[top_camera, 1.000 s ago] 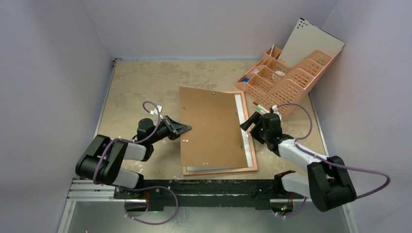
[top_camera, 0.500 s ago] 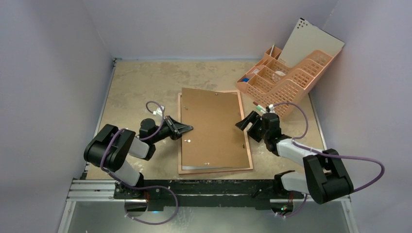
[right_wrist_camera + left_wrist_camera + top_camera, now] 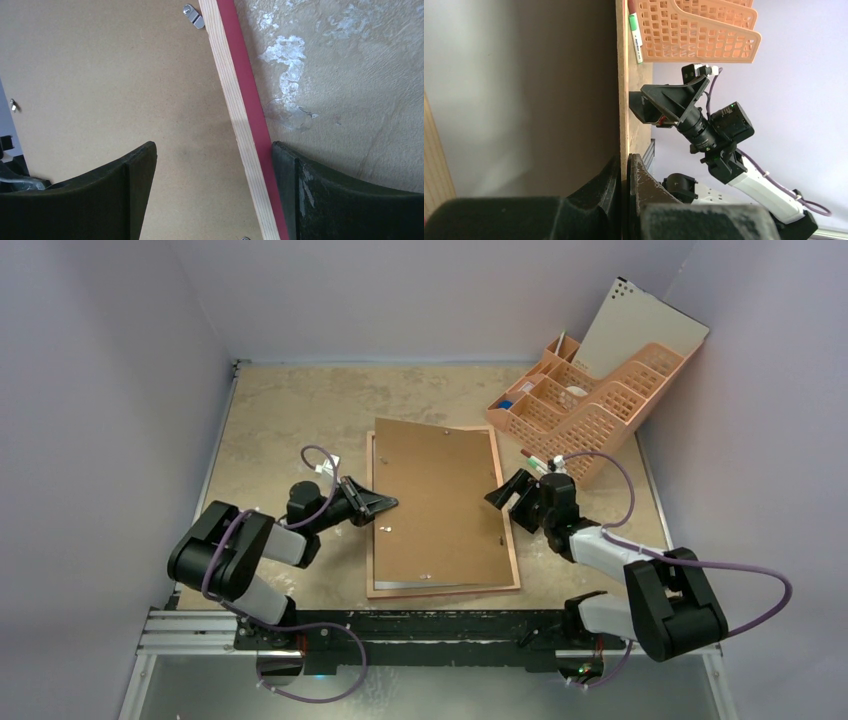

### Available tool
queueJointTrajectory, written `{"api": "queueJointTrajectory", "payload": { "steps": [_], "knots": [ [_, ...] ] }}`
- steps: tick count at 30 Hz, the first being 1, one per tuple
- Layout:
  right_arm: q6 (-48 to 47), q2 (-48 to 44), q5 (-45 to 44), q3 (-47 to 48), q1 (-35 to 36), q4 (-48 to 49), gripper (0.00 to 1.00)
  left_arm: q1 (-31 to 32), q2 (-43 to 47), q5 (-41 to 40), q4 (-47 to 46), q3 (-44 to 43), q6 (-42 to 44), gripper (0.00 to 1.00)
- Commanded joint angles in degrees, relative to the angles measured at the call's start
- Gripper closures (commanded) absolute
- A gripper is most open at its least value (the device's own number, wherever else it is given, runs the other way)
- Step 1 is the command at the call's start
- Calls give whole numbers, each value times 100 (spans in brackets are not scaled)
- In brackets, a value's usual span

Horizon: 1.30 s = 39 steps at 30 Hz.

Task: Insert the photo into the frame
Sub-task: Place the photo frame item in the photo frame.

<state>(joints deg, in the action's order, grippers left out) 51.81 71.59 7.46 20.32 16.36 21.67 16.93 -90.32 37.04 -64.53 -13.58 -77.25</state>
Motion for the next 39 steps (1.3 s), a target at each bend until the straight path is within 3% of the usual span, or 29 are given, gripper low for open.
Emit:
{"api": "queueJointTrajectory", "payload": {
  "steps": [1,39],
  "knots": [
    [22,-51,194,-85,16,-53,14,39,528,18,252,-300,627,100],
    [60,-50,96,-124,24,-148,17,-128,371,210,585,-742,644,100]
  ]
}}
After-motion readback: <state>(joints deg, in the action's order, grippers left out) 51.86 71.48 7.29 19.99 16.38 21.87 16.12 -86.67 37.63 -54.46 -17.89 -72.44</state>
